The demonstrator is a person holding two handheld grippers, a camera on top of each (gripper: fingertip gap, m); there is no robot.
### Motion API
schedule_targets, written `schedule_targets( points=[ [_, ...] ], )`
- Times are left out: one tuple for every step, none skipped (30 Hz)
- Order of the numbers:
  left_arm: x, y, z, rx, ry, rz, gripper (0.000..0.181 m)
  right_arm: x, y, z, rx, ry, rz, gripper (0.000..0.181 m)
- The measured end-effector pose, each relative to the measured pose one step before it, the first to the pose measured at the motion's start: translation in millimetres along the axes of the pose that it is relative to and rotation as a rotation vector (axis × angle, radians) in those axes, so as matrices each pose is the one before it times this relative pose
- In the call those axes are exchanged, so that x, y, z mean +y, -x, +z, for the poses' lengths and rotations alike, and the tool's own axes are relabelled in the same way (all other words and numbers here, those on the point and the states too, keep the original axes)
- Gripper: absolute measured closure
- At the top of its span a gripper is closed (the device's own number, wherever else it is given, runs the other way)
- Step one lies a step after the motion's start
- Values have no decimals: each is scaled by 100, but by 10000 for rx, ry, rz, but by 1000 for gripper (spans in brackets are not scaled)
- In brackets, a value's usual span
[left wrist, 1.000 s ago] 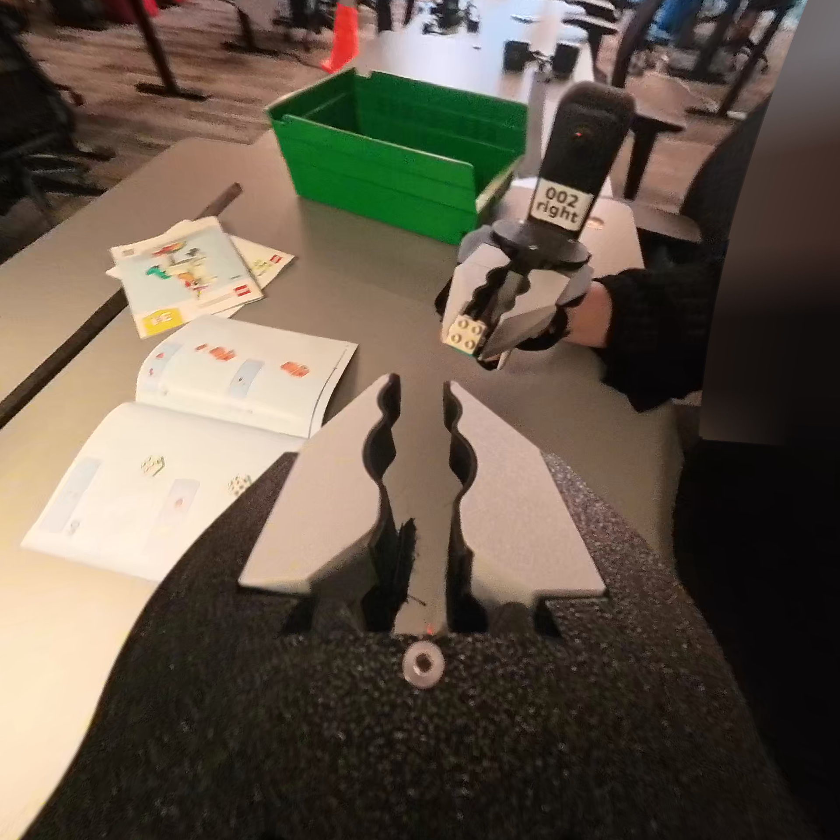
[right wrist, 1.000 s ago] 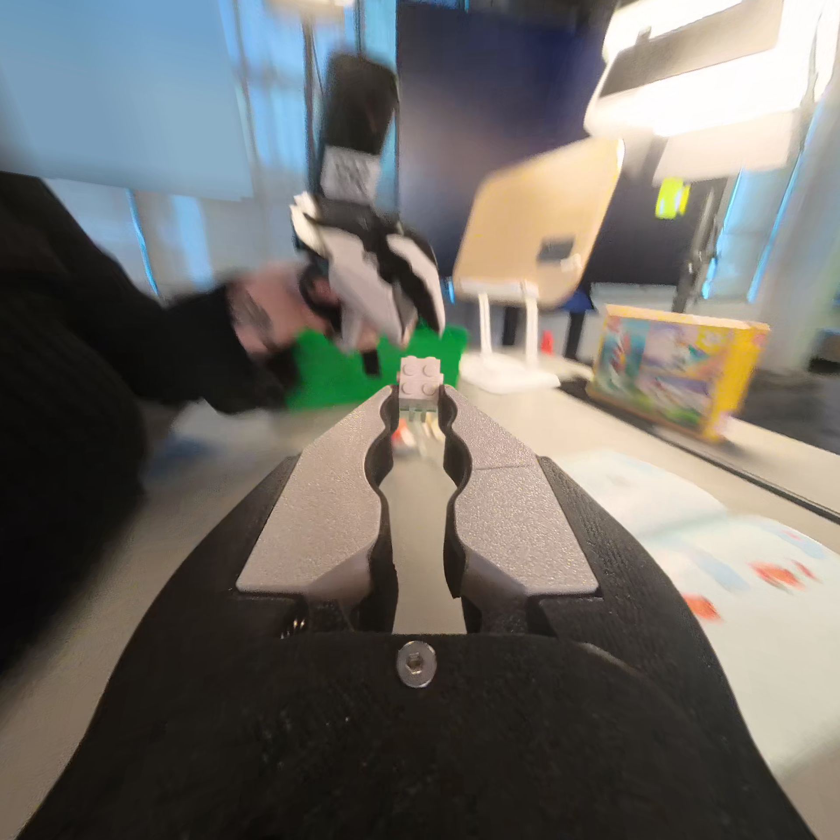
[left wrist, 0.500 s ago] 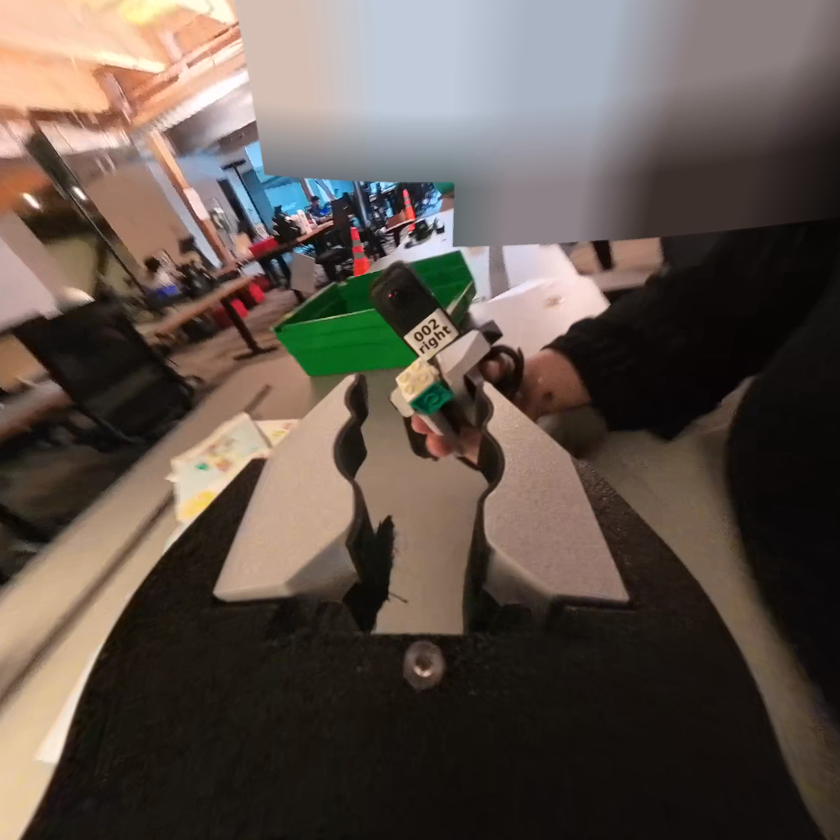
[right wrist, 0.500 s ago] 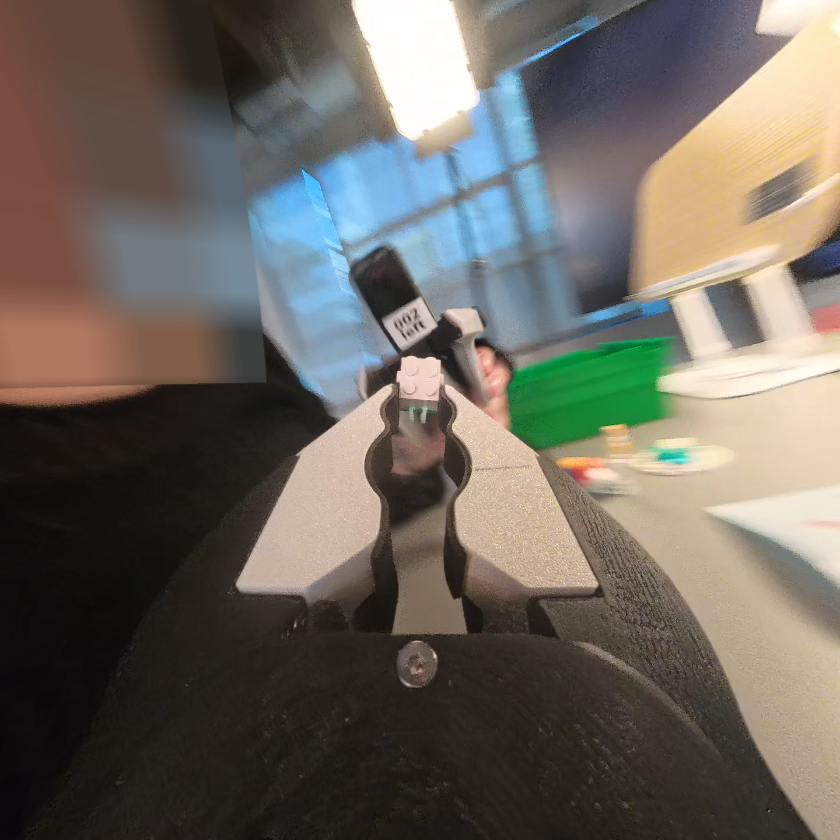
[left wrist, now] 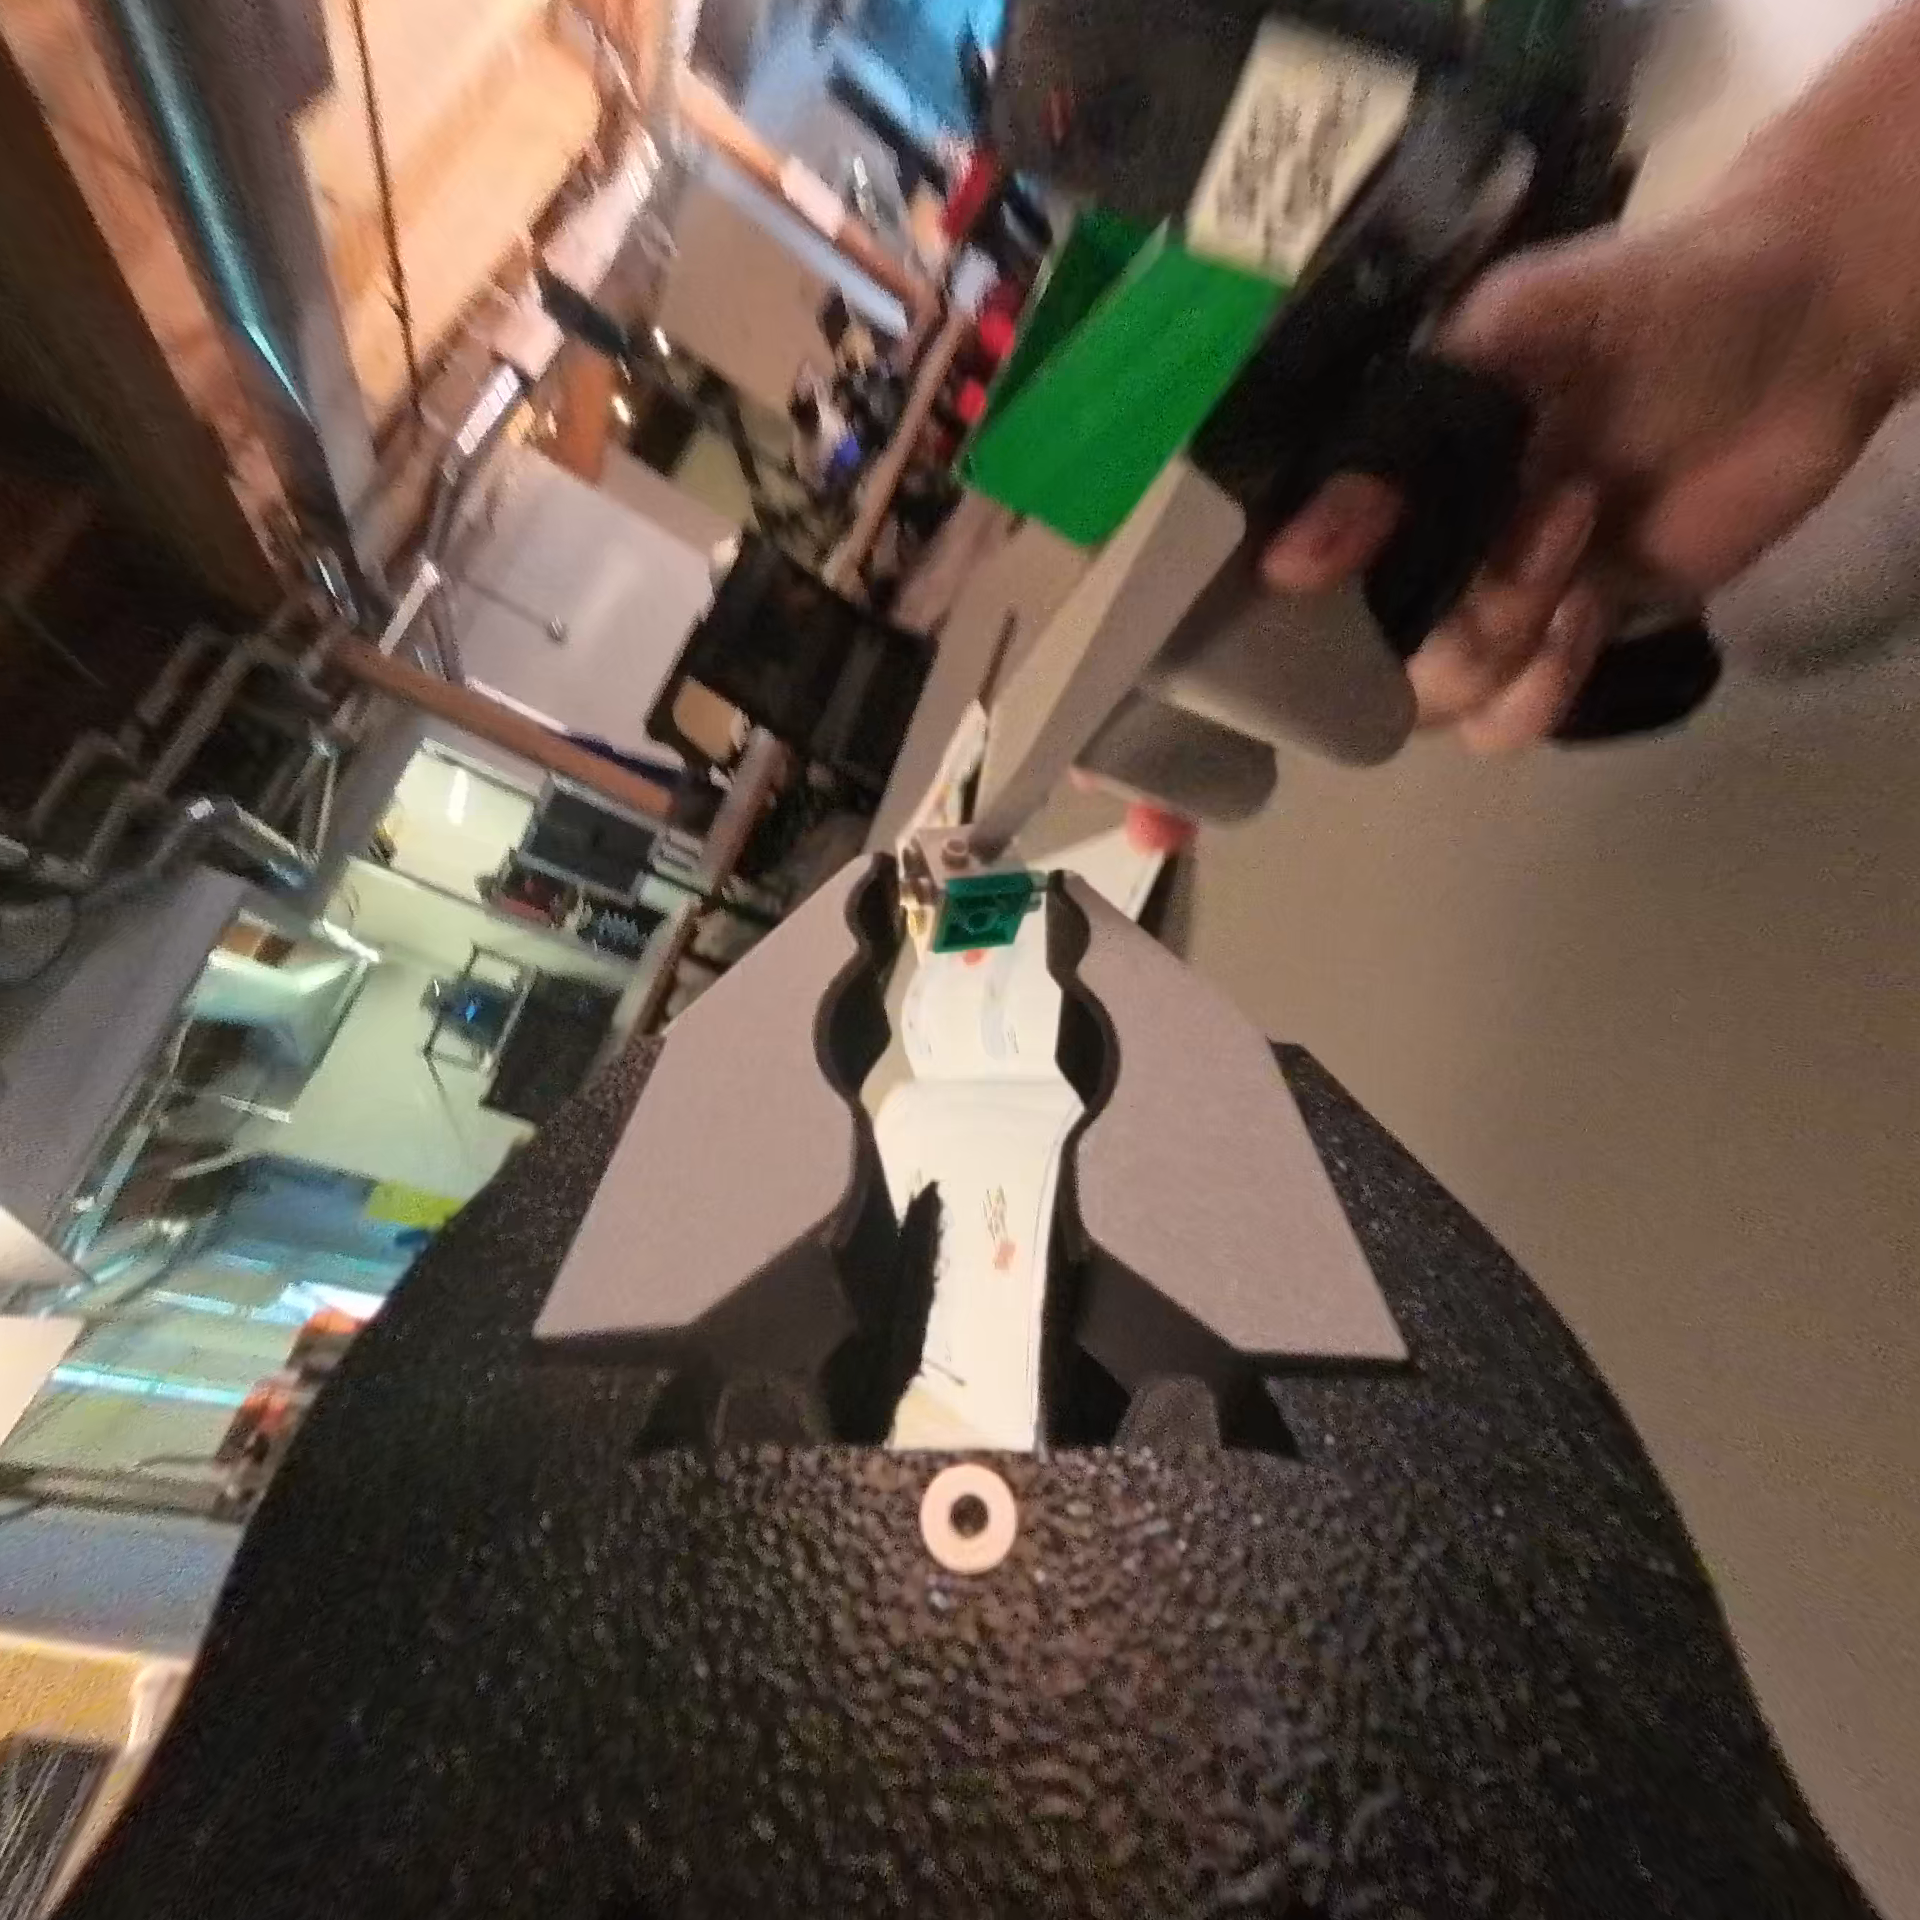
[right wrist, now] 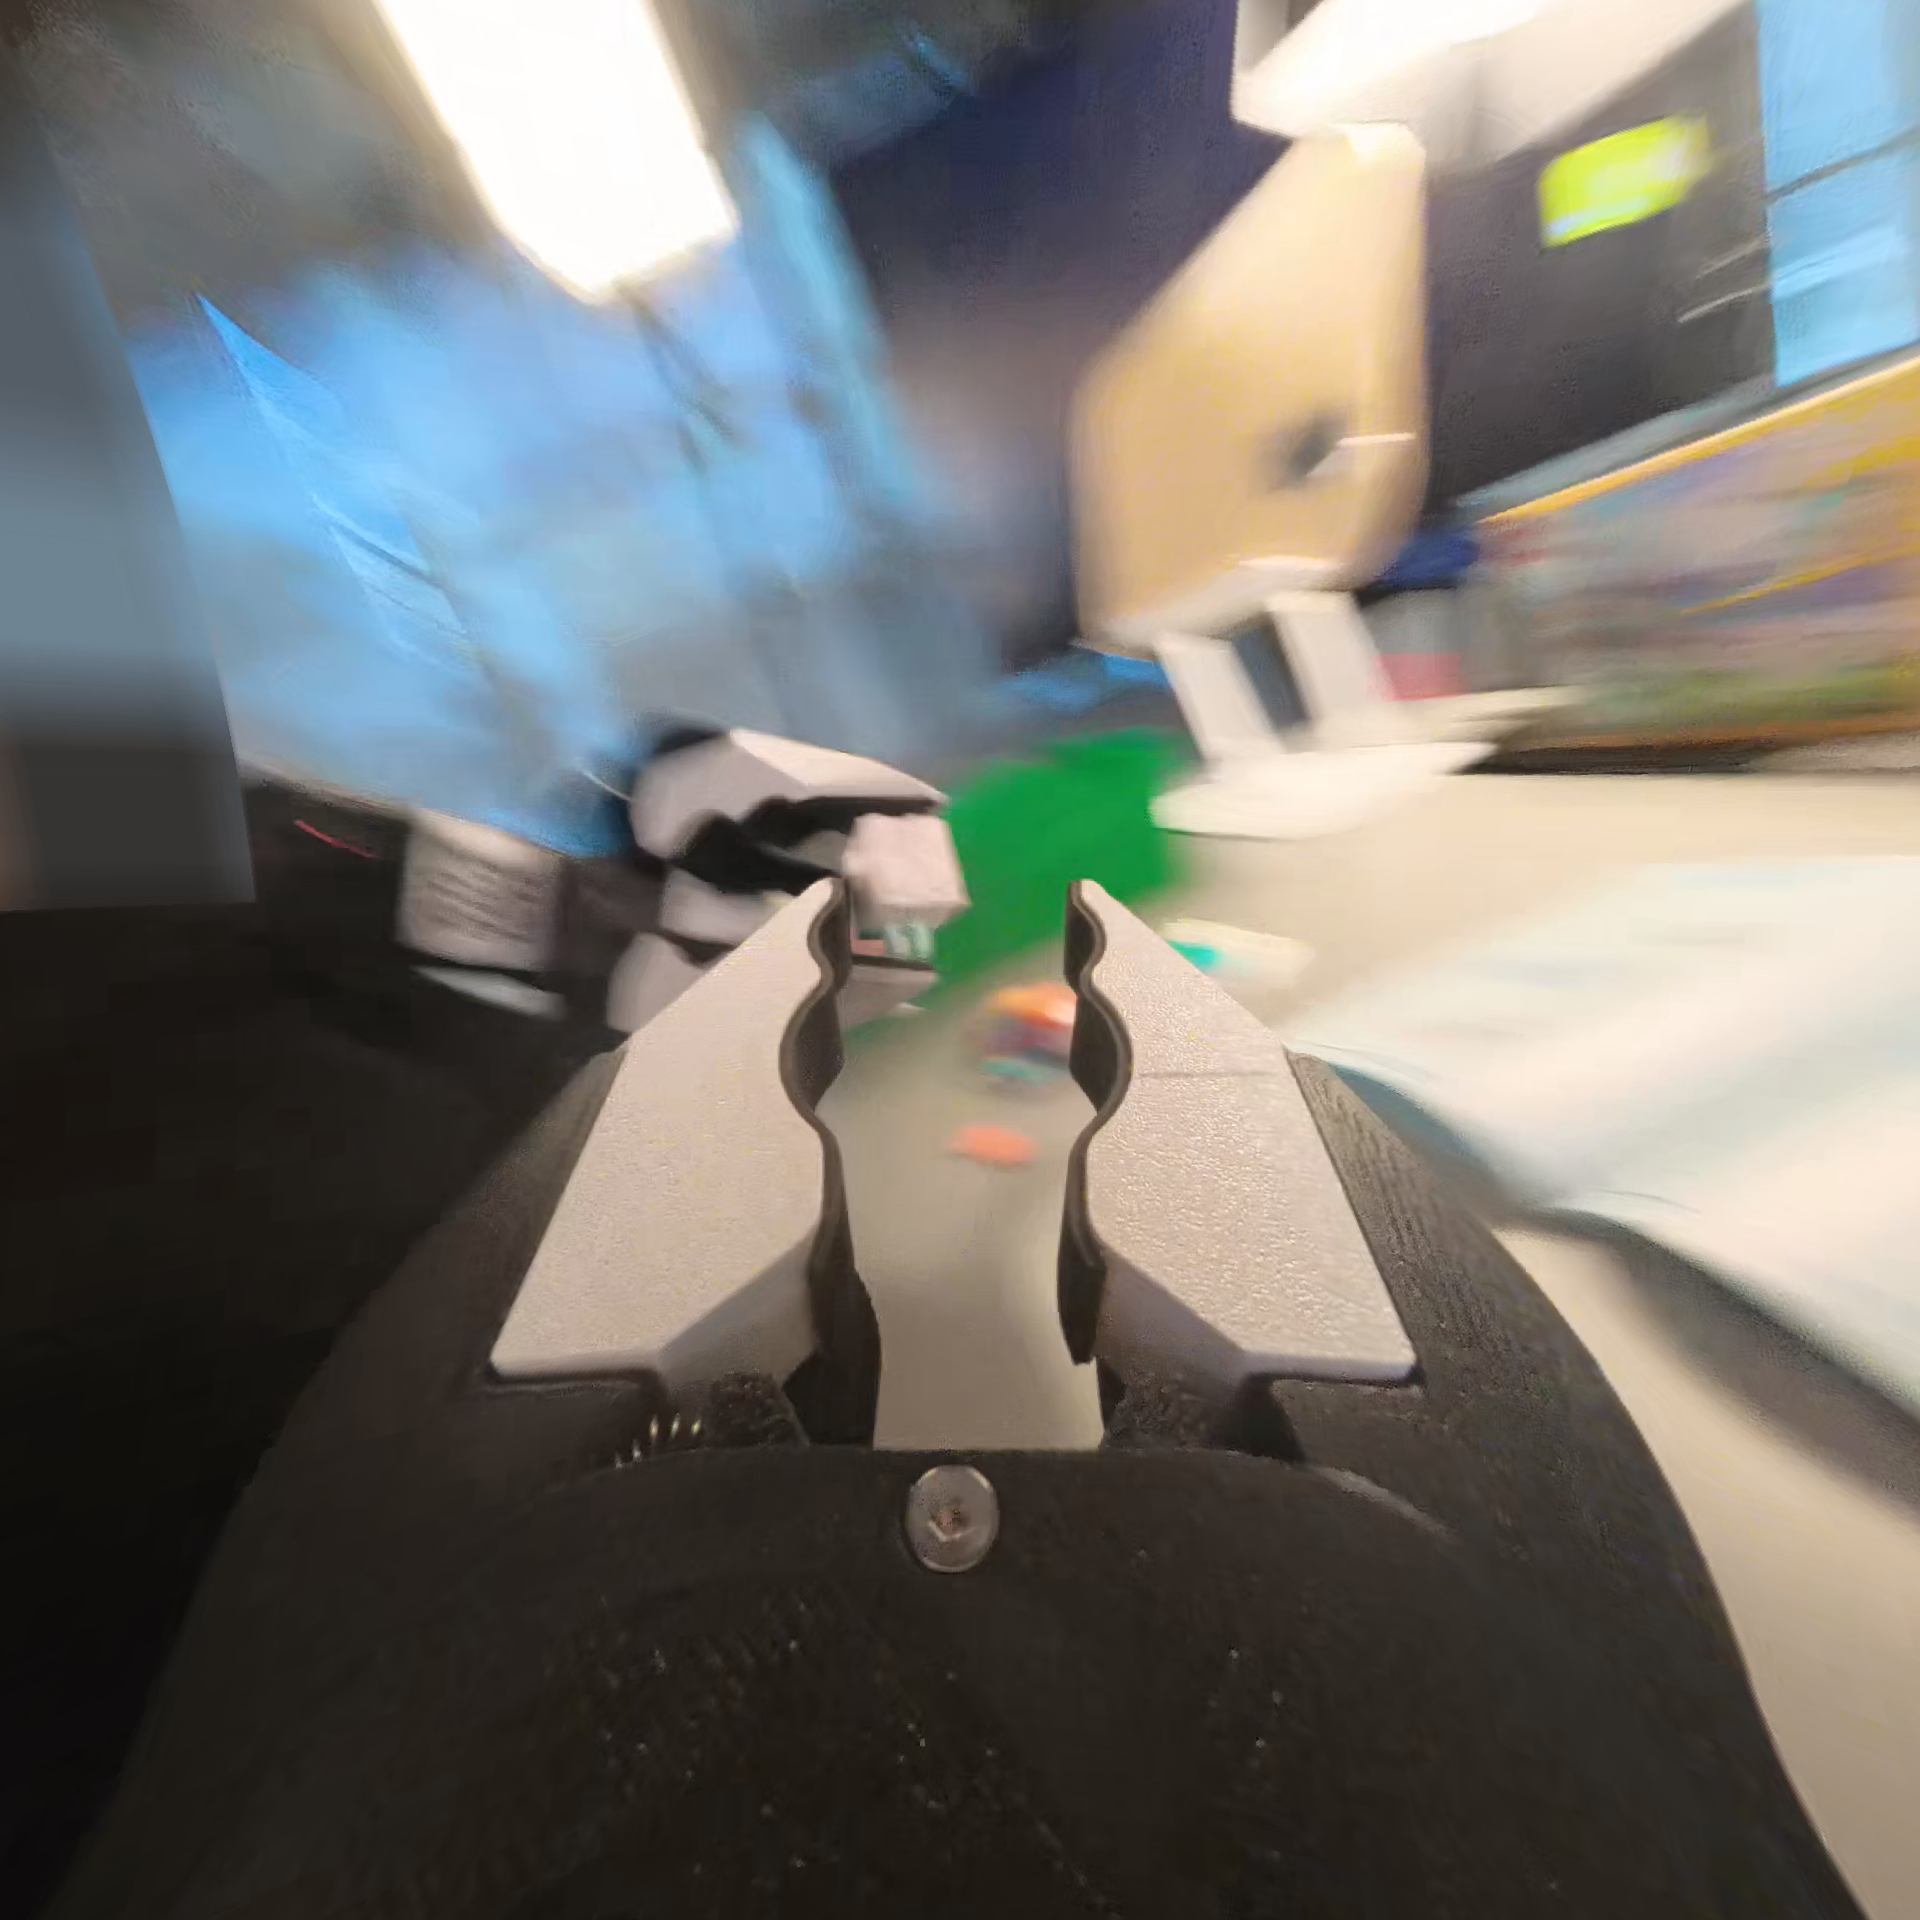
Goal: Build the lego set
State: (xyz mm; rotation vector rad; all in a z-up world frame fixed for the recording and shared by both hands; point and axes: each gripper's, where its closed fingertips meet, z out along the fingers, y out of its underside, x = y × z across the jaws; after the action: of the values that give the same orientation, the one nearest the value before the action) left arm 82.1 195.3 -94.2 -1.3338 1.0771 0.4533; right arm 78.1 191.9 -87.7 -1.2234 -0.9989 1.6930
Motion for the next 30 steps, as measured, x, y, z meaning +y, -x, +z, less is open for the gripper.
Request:
schedule_targets(
  points=[
    [805,-375,303,174,446,128,155,99,-334,-74,489,292,-702,142],
    [658,-358,278,131,385,128,155,194,-159,-3,348,328,-576,143],
    [537,-396,270,147,333,120,155,247,-10,47,222,331,-435,146],
    [353,-392,232,135,225,102,155,299,-68,73,234,310,-314,148],
    [240,-269,184,74,159,49,155,380,-143,79,247,321,-277,150],
    [218,-252,161,85,159,32,155,390,-81,86,187,308,-278,152],
    [167,-232,133,98,133,60,155,325,-47,75,158,246,-289,153],
    [135,-77,105,7,109,47,155,327,-41,60,127,233,-287,154],
    [105,-56,79,16,88,64,155,353,-27,82,100,242,-238,155],
    [90,-92,66,48,79,87,155,285,13,97,96,194,-165,155],
    [74,-62,60,21,67,97,155,157,45,69,58,108,-97,155],
    [43,-55,41,6,60,103,155,128,73,77,10,74,-69,155],
    [33,-52,39,-13,74,166,155,166,65,100,7,98,-73,155],
    [-15,-36,34,-32,48,182,155,190,32,93,33,110,-83,155],
    [-29,-73,14,-14,48,132,155,128,-77,41,100,68,-102,158],
    [-9,33,27,-76,29,97,155,33,-148,-26,110,18,-92,164],
    [-48,81,1,-76,-20,31,155,-57,-107,-48,27,-20,-21,165],
    [-110,95,-53,-38,-120,-119,155,-104,-45,-67,-43,-69,32,165],
    [-198,41,-132,68,-230,-304,155,-117,120,-78,-182,-104,76,165],
    [-355,99,-237,69,-390,-441,154,-199,181,-144,-328,-195,144,165],
    [-503,-61,-430,228,-465,-387,150,-364,259,-283,-448,-328,146,166],
    [-587,-210,-520,365,-463,-486,145,-443,499,-342,-589,-415,67,166],
    [-676,-194,-501,398,-525,-823,141,-605,678,-389,-681,-533,42,166],
    [-841,-387,-481,600,-664,-1142,135,-792,784,-384,-729,-616,145,166],
    [-1033,-369,-497,641,-809,-1345,130,-738,840,-296,-749,-558,271,165],
    [-1049,-197,-477,535,-821,-1304,129,-607,733,-176,-648,-460,325,165],
    [-959,-276,-417,542,-713,-1067,130,-448,617,-104,-530,-370,308,165],
    [-802,-96,-303,343,-561,-855,131,-271,508,-35,-420,-269,250,165],
    [-597,-132,-180,267,-408,-603,133,-120,388,51,-320,-169,176,165],
    [-294,-173,-50,185,-206,-312,135,-26,312,40,-252,-99,134,165]
  ],
)
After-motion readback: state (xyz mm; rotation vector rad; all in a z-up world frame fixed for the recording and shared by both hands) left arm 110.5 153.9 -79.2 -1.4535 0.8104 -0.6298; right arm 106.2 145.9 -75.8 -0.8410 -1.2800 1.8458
